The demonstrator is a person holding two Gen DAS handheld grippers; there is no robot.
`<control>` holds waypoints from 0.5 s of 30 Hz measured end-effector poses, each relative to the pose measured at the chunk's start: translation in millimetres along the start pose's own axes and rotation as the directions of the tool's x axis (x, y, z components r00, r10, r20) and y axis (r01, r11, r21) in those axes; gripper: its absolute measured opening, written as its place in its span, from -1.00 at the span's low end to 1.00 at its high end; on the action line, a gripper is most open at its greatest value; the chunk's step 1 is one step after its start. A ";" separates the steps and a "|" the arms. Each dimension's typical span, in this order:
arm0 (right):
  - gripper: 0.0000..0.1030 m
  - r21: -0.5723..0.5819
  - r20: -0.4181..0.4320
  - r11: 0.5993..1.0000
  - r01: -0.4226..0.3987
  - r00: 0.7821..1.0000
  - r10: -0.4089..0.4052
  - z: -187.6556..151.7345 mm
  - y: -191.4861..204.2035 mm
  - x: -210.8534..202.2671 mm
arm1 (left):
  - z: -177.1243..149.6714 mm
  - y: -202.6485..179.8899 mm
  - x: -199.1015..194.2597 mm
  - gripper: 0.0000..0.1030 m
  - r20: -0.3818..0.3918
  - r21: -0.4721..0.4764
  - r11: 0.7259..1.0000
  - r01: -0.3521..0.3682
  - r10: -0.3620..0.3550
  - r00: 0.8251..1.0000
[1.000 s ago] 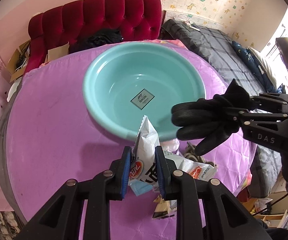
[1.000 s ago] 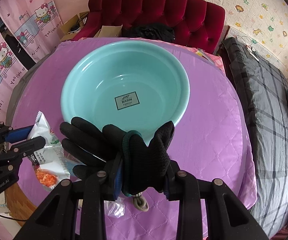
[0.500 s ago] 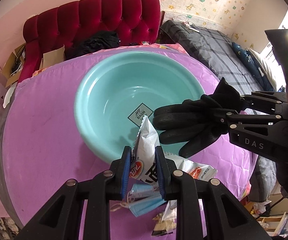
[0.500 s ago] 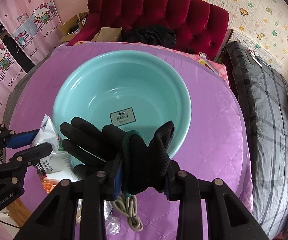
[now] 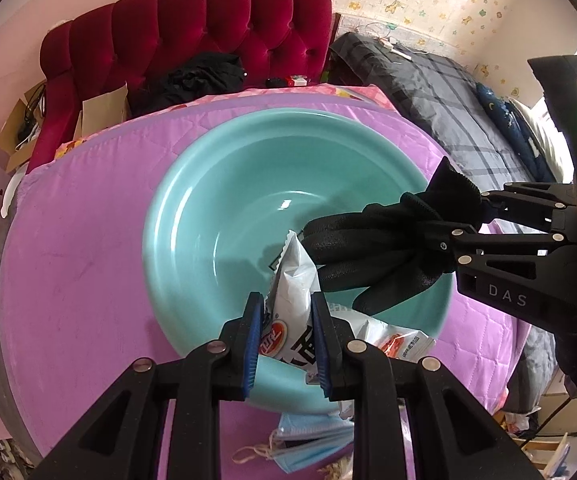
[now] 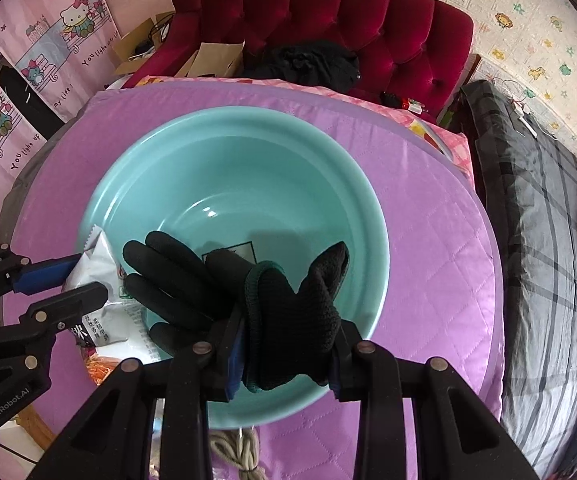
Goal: Organize soft objects
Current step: 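Carry gloves and wrapper over the teal basin and open both grippers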
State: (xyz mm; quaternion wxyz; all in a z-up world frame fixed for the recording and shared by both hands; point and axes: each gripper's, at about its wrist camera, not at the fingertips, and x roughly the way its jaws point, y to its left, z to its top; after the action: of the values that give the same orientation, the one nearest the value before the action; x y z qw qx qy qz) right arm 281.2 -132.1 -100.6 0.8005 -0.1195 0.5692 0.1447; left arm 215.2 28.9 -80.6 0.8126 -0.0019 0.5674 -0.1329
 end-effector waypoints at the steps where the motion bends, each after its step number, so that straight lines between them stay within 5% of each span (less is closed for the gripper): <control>1: -0.33 -0.002 -0.002 1.000 -0.001 1.000 0.001 2.6 -0.7 2.1 | 2.3 1.4 3.0 -0.50 -0.004 -0.002 1.000 -0.004 0.004 1.000; 15: -0.31 0.017 -0.054 0.999 -0.035 0.998 0.036 31.3 -10.7 46.9 | 20.4 17.9 46.2 -0.50 -0.057 -0.013 1.000 -0.015 0.014 0.998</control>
State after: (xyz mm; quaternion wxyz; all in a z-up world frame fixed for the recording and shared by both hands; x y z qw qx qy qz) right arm 327.2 -126.4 -134.5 0.7831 -0.1067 0.5937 0.1511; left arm 252.7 33.1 -118.7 0.7970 0.0007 0.5913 -0.1231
